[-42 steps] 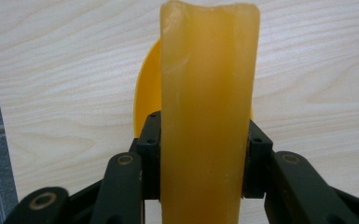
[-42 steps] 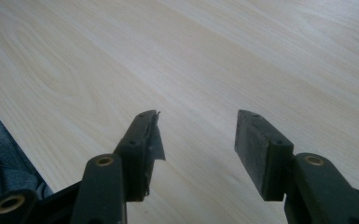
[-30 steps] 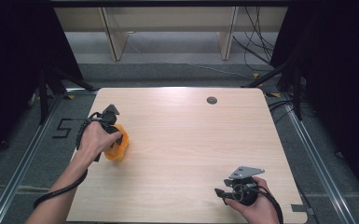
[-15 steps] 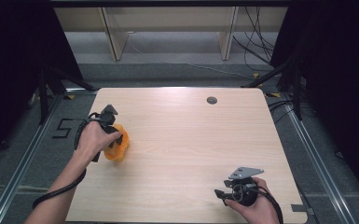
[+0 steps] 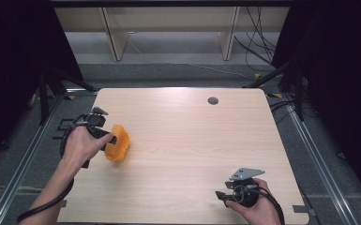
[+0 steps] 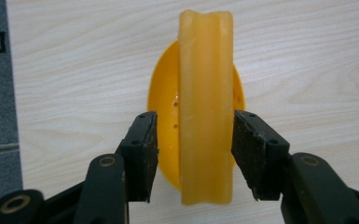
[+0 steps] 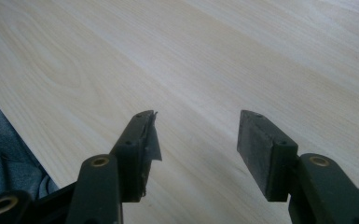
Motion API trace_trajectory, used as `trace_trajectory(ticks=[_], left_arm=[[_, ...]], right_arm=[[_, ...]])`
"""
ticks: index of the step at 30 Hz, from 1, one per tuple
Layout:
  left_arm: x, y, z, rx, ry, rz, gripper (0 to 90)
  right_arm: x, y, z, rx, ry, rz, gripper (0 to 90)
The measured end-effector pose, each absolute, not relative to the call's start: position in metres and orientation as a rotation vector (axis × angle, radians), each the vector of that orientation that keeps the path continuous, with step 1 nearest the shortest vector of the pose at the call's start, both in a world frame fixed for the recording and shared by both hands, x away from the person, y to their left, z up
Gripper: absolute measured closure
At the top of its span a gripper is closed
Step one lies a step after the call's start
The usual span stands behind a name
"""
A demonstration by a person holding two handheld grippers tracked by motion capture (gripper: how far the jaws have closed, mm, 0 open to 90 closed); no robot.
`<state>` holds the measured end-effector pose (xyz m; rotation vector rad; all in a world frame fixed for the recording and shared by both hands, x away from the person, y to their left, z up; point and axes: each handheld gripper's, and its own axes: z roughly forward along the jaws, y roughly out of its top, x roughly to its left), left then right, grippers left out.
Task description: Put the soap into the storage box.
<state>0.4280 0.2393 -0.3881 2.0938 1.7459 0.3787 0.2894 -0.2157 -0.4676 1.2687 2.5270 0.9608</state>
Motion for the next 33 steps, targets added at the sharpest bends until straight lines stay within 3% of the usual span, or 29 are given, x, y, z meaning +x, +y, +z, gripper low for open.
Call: trace_trajectory(ticks=[9, 16, 26, 30, 33], left_arm=[[0.401, 0.25, -0.374, 2.01, 1.679, 0.405, 50.1], [0.362, 0.27, -0.384, 1.921, 1.629, 0.399, 51.7], [0.3, 0.292, -0.466, 1.91, 1.488, 0.476, 53.1], [0.29, 0.288, -0.481, 1.803, 1.388, 0.505, 52.1], [0.284, 0.284, -0.487, 1.782, 1.375, 0.502, 46.5]], right_arm=[[0.29, -0.215, -0.47, 1.252, 2.521, 0.967, 46.9], [0.289, -0.216, -0.468, 1.27, 2.526, 0.961, 46.9], [0.29, -0.214, -0.468, 1.232, 2.518, 0.97, 47.0], [0.291, -0.214, -0.468, 1.227, 2.516, 0.975, 47.0], [0.29, -0.215, -0.467, 1.236, 2.511, 0.984, 47.4]])
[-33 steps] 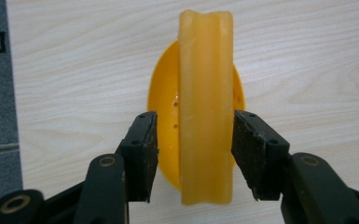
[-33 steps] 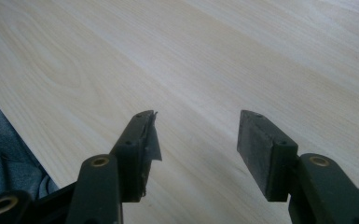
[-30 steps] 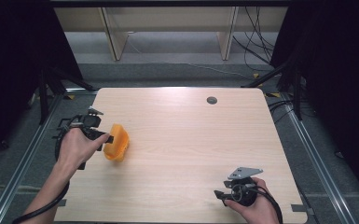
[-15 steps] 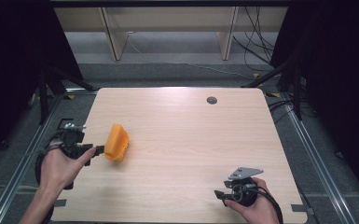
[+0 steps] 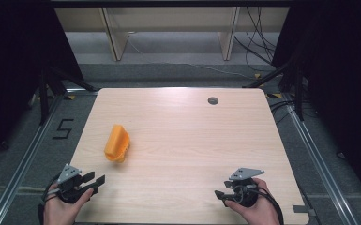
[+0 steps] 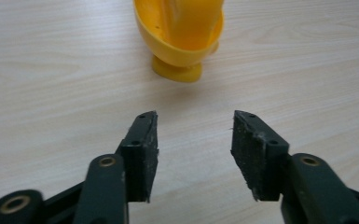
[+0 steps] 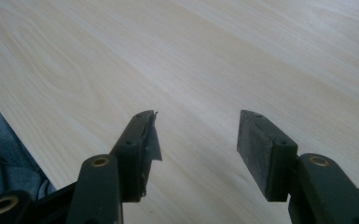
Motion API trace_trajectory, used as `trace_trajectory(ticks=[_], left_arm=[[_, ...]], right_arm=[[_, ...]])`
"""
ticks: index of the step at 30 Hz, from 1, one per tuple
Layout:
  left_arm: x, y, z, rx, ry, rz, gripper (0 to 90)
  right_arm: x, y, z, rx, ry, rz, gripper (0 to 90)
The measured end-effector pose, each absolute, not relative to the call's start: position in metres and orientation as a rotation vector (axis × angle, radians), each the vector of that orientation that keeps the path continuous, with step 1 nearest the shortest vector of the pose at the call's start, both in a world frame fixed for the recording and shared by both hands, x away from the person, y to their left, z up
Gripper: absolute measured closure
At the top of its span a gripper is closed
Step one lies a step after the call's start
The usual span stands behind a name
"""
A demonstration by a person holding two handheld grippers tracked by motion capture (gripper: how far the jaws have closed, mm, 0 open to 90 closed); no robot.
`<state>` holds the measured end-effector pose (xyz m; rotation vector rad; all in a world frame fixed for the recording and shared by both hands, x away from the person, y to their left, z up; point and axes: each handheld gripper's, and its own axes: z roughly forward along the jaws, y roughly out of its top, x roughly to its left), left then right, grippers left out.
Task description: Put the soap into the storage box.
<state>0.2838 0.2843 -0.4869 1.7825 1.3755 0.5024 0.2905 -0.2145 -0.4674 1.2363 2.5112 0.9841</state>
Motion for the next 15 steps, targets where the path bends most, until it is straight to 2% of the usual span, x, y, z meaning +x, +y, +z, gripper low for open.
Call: trace_trajectory(ticks=[4, 15], left_arm=[[0.2837, 0.2784, -0.4865, 1.777, 1.32, 0.515, 37.8], [0.2875, 0.2755, -0.4896, 1.795, 1.232, 0.533, 30.6]], right_arm=[[0.2909, -0.2163, -0.4649, 1.231, 2.49, 1.0, 47.7], [0.2922, -0.2178, -0.4653, 1.233, 2.468, 1.021, 47.7]])
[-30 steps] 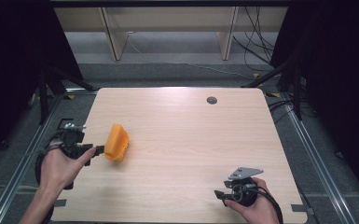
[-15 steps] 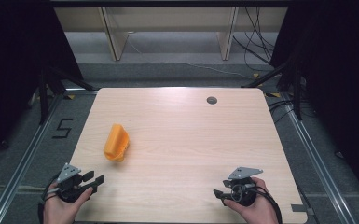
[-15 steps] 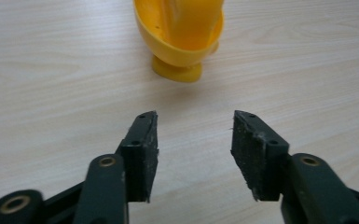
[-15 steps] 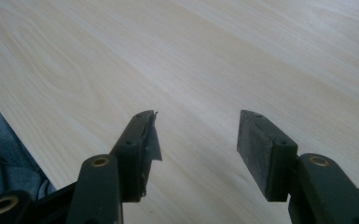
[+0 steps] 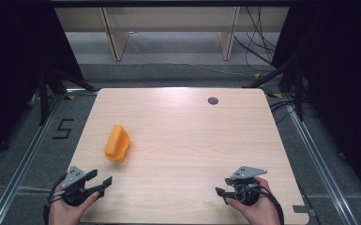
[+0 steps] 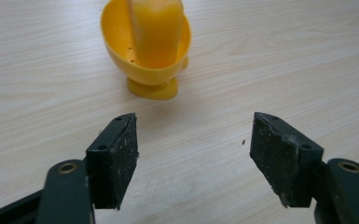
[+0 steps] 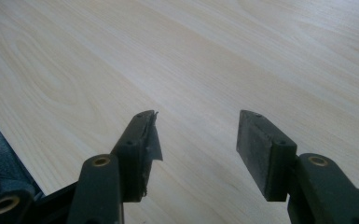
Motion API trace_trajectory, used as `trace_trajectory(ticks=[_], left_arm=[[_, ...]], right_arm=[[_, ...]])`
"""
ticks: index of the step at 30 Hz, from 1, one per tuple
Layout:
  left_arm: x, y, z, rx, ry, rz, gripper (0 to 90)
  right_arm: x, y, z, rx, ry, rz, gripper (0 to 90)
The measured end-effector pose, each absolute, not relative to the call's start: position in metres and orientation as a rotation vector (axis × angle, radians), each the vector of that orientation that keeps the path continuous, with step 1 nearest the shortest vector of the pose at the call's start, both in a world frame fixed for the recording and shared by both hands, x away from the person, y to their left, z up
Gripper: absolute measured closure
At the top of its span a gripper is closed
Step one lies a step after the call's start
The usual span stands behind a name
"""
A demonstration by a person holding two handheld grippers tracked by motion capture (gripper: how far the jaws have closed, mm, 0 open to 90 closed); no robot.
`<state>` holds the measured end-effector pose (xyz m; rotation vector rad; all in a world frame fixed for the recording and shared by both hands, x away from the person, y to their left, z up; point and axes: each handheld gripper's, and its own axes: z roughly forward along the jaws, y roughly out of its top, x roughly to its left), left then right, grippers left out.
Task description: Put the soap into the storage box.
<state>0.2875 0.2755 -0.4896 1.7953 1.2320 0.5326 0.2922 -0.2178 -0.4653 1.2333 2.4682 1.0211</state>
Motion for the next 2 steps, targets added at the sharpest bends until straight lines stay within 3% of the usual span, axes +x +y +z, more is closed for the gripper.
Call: trace_trajectory(ticks=[2], left_arm=[[0.2889, 0.2731, -0.4907, 1.798, 1.222, 0.533, 29.9]], right_arm=[[0.2924, -0.2186, -0.4655, 1.216, 2.465, 1.022, 47.7]])
